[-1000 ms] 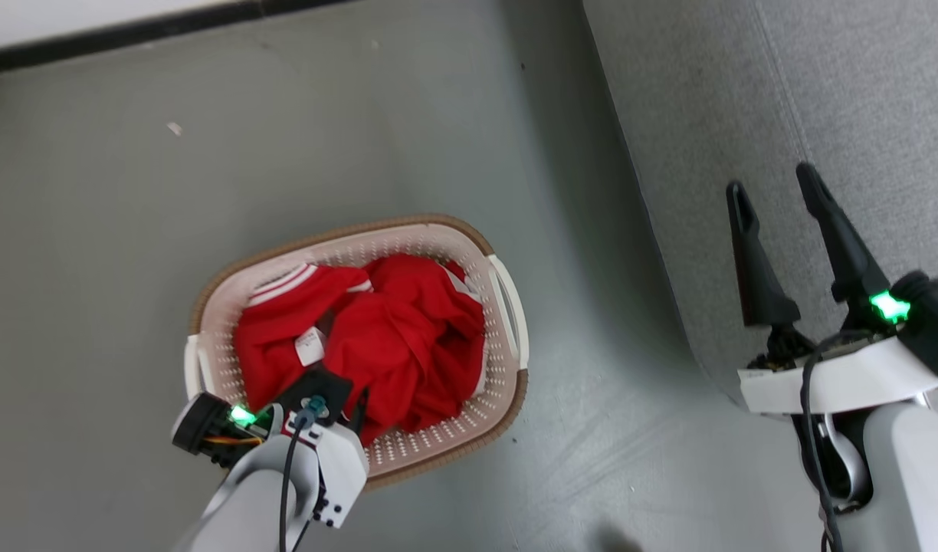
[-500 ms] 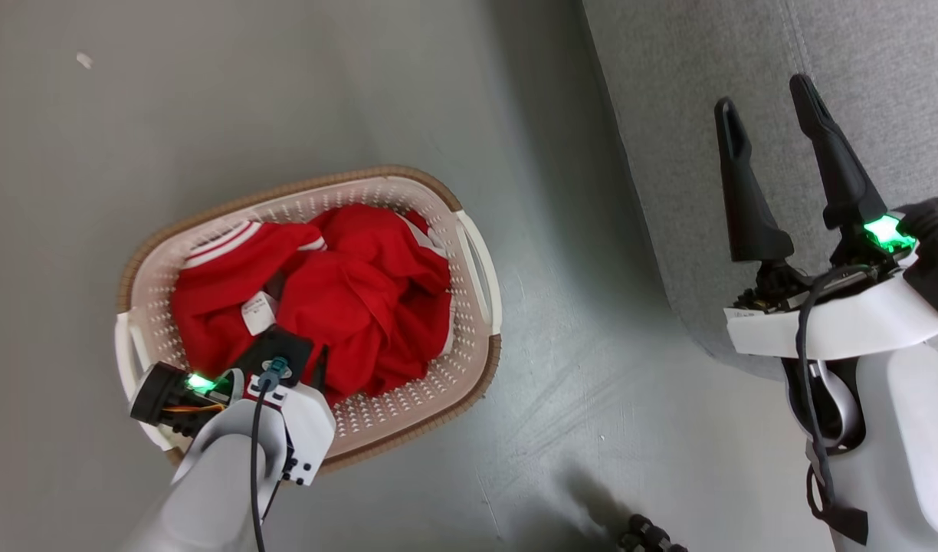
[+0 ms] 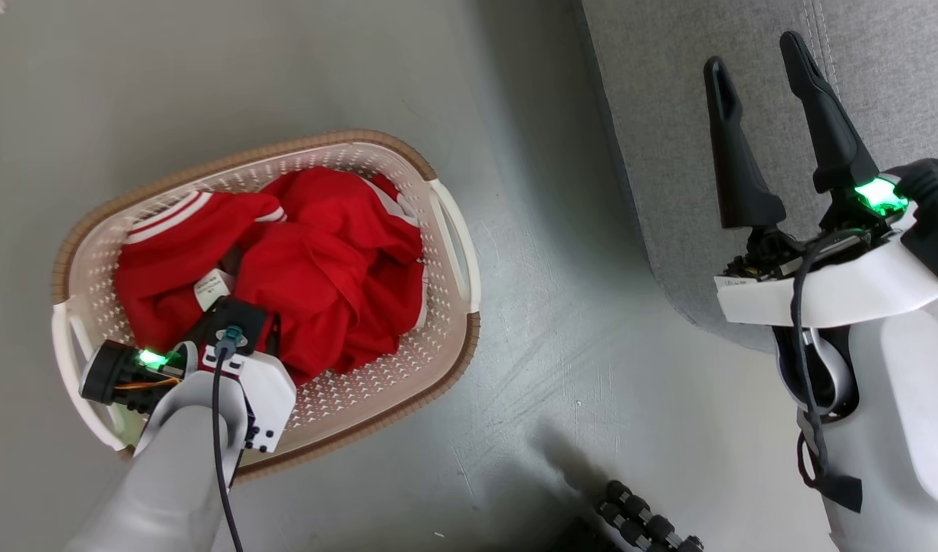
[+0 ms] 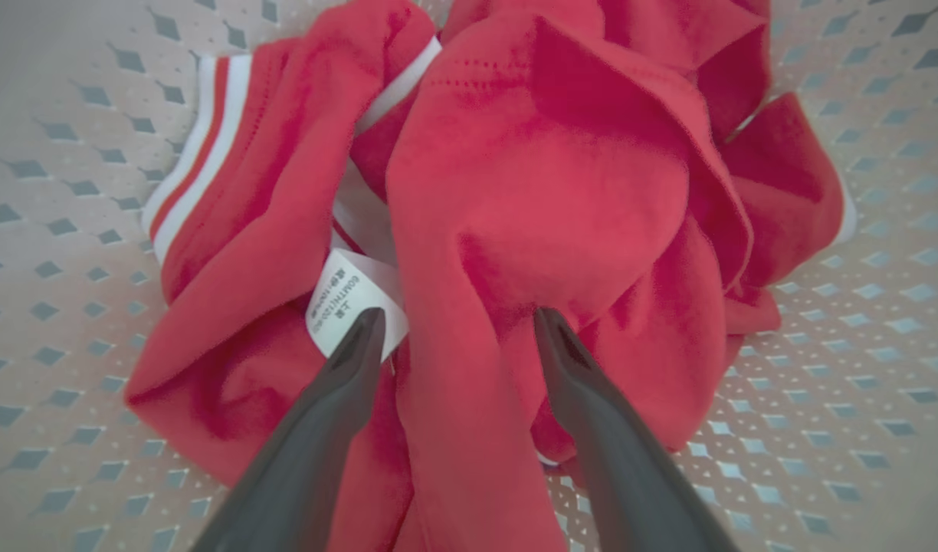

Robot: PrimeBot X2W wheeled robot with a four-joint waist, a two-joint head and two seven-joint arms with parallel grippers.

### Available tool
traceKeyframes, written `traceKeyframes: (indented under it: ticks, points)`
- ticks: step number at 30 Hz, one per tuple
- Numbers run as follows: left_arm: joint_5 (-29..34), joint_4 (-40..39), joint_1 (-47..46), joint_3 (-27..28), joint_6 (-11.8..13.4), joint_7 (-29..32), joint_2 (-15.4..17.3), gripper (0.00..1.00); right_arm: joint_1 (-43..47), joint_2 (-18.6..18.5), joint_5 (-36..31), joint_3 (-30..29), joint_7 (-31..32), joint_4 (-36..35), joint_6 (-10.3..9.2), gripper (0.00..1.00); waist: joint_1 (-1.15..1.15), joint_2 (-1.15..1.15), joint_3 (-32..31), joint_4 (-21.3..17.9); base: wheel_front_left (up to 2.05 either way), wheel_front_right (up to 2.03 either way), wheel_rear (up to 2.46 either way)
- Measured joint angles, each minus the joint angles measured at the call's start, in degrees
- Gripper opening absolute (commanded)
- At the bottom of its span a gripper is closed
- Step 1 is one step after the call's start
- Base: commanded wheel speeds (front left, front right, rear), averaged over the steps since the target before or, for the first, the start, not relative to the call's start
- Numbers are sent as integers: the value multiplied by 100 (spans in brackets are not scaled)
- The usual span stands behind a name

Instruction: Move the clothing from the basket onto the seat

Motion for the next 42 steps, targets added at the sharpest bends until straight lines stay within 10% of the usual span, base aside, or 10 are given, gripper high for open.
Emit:
traceKeyframes:
  ticks: [8,9,12,42]
  points:
    - [-9,208,-186,109,80,0,146,94,-237,0,73,80,-16,138,0,100,0,0,223,-133,0,0,0]
    - [-20,219,-203,129,80,-3,163,54,-264,0,73,82,-16,156,0,100,0,0,245,-148,0,0,0]
    - [-76,204,-289,147,64,-110,152,0,-342,0,73,57,-16,187,0,100,0,0,299,-180,0,0,0]
    - [-266,-753,-449,60,-325,-867,-100,0,-605,-10,-63,43,-25,680,0,100,0,0,-424,339,0,0,0]
